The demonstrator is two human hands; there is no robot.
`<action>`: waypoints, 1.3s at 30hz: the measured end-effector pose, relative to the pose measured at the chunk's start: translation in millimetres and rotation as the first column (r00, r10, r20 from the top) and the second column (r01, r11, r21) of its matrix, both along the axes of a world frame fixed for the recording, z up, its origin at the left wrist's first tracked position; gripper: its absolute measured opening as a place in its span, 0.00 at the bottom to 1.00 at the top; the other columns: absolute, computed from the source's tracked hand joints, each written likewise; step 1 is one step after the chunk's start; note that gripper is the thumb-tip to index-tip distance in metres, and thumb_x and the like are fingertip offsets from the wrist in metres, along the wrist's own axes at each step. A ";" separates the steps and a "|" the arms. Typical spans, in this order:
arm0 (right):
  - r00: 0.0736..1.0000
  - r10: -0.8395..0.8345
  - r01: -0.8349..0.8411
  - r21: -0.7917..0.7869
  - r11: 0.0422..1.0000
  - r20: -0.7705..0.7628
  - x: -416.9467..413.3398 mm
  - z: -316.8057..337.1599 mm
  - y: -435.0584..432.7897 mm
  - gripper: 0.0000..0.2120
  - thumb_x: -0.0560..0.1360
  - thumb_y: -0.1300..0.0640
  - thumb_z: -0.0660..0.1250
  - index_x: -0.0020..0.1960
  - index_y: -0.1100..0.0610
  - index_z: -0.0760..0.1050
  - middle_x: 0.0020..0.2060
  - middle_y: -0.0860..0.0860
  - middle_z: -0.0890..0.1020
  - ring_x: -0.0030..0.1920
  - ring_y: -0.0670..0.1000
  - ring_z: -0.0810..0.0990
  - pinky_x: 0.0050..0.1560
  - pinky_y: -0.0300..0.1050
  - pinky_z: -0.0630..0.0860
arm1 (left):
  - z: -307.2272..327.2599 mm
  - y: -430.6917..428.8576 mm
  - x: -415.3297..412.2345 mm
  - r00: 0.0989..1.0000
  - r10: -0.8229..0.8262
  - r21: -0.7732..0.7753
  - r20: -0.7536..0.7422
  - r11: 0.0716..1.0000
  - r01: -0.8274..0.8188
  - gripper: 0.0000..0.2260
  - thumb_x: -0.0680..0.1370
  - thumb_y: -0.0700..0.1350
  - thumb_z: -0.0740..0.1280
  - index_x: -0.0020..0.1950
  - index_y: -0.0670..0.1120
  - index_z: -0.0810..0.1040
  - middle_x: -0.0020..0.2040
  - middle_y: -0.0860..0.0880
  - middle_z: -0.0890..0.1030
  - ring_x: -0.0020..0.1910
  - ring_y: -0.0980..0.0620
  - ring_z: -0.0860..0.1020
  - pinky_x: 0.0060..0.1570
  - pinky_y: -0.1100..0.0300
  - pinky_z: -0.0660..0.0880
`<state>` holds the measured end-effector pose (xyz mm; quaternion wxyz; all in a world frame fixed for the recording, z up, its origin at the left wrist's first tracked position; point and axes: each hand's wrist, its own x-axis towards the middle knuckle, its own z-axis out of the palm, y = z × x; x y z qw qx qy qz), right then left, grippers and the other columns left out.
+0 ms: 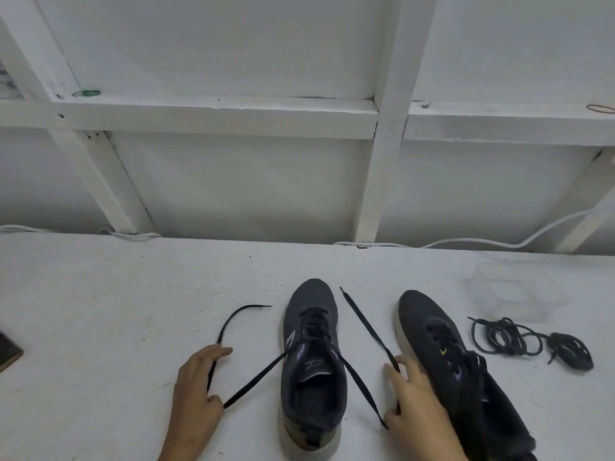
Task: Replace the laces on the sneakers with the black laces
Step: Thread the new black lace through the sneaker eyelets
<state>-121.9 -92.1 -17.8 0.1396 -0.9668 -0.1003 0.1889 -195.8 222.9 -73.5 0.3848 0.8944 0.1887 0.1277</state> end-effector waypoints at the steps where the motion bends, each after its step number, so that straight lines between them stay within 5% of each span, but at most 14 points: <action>1: 0.999 0.015 -0.015 0.005 1.000 -0.033 -0.5 2.9 -1.1 0.31 0.75 0.58 0.62 0.75 0.52 0.58 0.75 0.48 0.49 0.71 0.49 0.60 0.58 0.40 0.74 | 1.7 0.4 -0.2 0.999 -0.028 0.009 -0.025 1.000 0.028 0.41 0.59 0.23 0.61 0.56 0.66 0.76 0.64 0.60 0.70 0.63 0.55 0.65 0.64 0.54 0.63; 4: 0.997 0.050 -0.045 0.082 0.996 -0.062 3.4 17.0 -1.1 0.32 0.78 0.52 0.63 0.78 0.47 0.53 0.78 0.50 0.46 0.76 0.52 0.54 0.66 0.43 0.69 | 16.9 -3.7 9.2 0.997 -0.044 0.023 -0.066 0.999 0.045 0.32 0.64 0.32 0.67 0.53 0.67 0.77 0.66 0.61 0.68 0.66 0.54 0.64 0.64 0.53 0.63; 9: 0.992 0.048 -0.072 0.205 0.976 0.121 55.2 25.6 23.4 0.25 0.81 0.55 0.60 0.77 0.49 0.60 0.77 0.51 0.54 0.75 0.53 0.57 0.64 0.45 0.69 | 37.0 3.4 61.1 0.996 0.090 0.076 0.030 0.993 -0.092 0.16 0.74 0.41 0.71 0.61 0.53 0.78 0.70 0.50 0.70 0.70 0.45 0.66 0.66 0.44 0.64; 14: 0.962 -0.022 -0.013 0.124 0.992 0.271 126.2 -5.3 61.2 0.18 0.81 0.55 0.58 0.70 0.58 0.68 0.67 0.55 0.70 0.65 0.58 0.69 0.58 0.51 0.71 | 22.4 25.4 118.4 0.979 0.117 0.219 -0.166 0.972 -0.079 0.23 0.80 0.51 0.64 0.74 0.48 0.67 0.74 0.46 0.66 0.73 0.44 0.62 0.68 0.44 0.63; 16: 0.942 -0.029 0.014 0.046 0.999 0.335 136.9 -19.8 70.0 0.13 0.81 0.54 0.59 0.62 0.59 0.72 0.59 0.55 0.74 0.59 0.57 0.71 0.50 0.49 0.68 | 15.0 30.9 127.5 0.964 0.117 0.360 -0.238 0.933 -0.025 0.23 0.81 0.52 0.62 0.75 0.48 0.66 0.72 0.46 0.68 0.70 0.44 0.65 0.66 0.46 0.64; 20: 0.913 -0.092 0.030 0.160 0.987 0.399 139.0 -30.6 69.2 0.08 0.79 0.61 0.58 0.53 0.59 0.76 0.50 0.54 0.79 0.52 0.56 0.74 0.44 0.48 0.67 | 7.0 32.4 129.0 0.991 0.084 0.410 -0.106 0.911 -0.034 0.11 0.81 0.44 0.62 0.61 0.46 0.79 0.56 0.46 0.80 0.57 0.45 0.73 0.53 0.52 0.70; 24: 0.926 -0.240 0.062 0.511 0.857 0.290 123.0 -17.9 60.7 0.05 0.80 0.60 0.61 0.49 0.58 0.75 0.44 0.49 0.80 0.43 0.51 0.76 0.40 0.45 0.69 | 15.8 26.5 119.4 0.996 0.091 0.159 -0.007 0.983 -0.088 0.07 0.81 0.39 0.61 0.53 0.45 0.79 0.51 0.48 0.79 0.49 0.50 0.76 0.49 0.56 0.71; 29: 0.961 -0.039 -0.037 0.269 0.962 0.274 114.8 -31.5 46.7 0.15 0.76 0.53 0.68 0.63 0.52 0.76 0.53 0.49 0.79 0.55 0.52 0.74 0.54 0.50 0.71 | 60.1 -16.7 95.1 0.994 0.010 -0.363 0.106 0.931 0.030 0.07 0.81 0.37 0.60 0.49 0.47 0.76 0.44 0.47 0.80 0.35 0.51 0.75 0.38 0.58 0.72; 35: 0.930 -0.081 -0.029 0.292 0.956 0.357 103.1 -40.4 52.8 0.05 0.77 0.60 0.63 0.46 0.53 0.77 0.44 0.46 0.78 0.50 0.51 0.75 0.45 0.46 0.63 | 98.8 -70.1 65.1 0.958 -0.252 -0.428 0.135 0.857 0.286 0.07 0.79 0.37 0.64 0.48 0.47 0.80 0.35 0.60 0.80 0.33 0.63 0.74 0.37 0.69 0.71; 39: 0.970 -0.241 0.125 0.793 0.596 0.029 76.1 -9.7 51.5 0.12 0.77 0.68 0.62 0.44 0.51 0.75 0.37 0.47 0.82 0.37 0.47 0.78 0.43 0.43 0.75 | 104.0 -81.3 50.6 0.929 -0.331 -0.404 0.166 0.837 0.370 0.04 0.78 0.43 0.68 0.46 0.50 0.82 0.41 0.55 0.83 0.41 0.59 0.79 0.42 0.67 0.74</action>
